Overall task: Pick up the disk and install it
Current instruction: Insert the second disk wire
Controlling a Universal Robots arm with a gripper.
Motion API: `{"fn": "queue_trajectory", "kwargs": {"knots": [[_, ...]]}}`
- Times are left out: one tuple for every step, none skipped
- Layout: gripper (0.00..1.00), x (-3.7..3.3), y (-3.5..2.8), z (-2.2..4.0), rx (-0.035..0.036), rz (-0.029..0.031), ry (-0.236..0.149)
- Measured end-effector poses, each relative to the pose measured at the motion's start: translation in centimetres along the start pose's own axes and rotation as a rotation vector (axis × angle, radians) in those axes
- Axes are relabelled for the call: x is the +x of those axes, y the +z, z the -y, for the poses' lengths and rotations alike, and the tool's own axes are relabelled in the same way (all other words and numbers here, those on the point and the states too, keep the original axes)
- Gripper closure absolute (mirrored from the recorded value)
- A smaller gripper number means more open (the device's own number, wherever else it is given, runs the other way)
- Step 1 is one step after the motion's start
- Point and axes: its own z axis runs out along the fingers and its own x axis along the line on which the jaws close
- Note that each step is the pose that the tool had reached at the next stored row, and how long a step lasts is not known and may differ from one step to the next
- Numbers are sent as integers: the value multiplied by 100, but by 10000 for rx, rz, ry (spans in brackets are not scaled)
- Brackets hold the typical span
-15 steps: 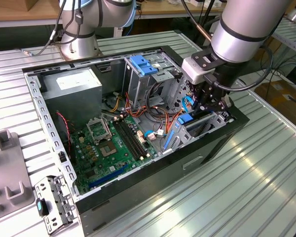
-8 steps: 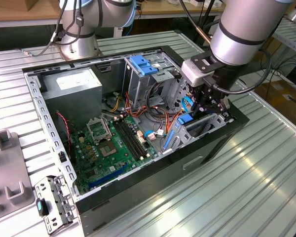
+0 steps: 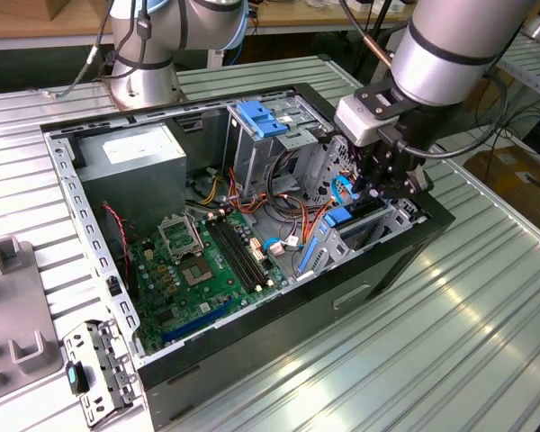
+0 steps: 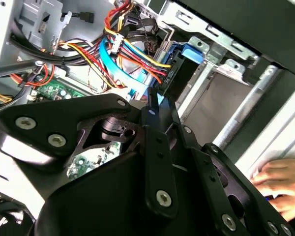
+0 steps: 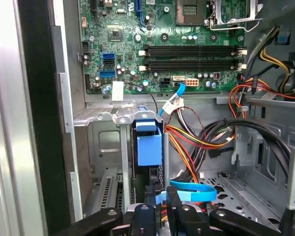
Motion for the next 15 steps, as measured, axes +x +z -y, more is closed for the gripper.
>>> {"fn": "queue_trajectory", "kwargs": {"knots": [[76,-2,-33,5,0,-1,0],[76,-6,-82,13,0,-1,0],[76,-8,-115,18,0,-2,0],[76,-8,-115,18,0,1,0],[78,-9,-115,18,0,1,0],[85,-9,-115,18,0,1,1],[89,-9,-116,18,0,-1,0],[89,-9,-116,18,0,0,0],[89,-9,-116,18,0,0,0],[89,-9,-117,18,0,-1,0],[89,-9,-117,18,0,-1,0],[89,-9,-117,18,0,-1,0],[89,-9,-120,19,0,-1,0],[89,-9,-123,19,0,0,0],[89,-9,-123,19,0,-1,0]]}}
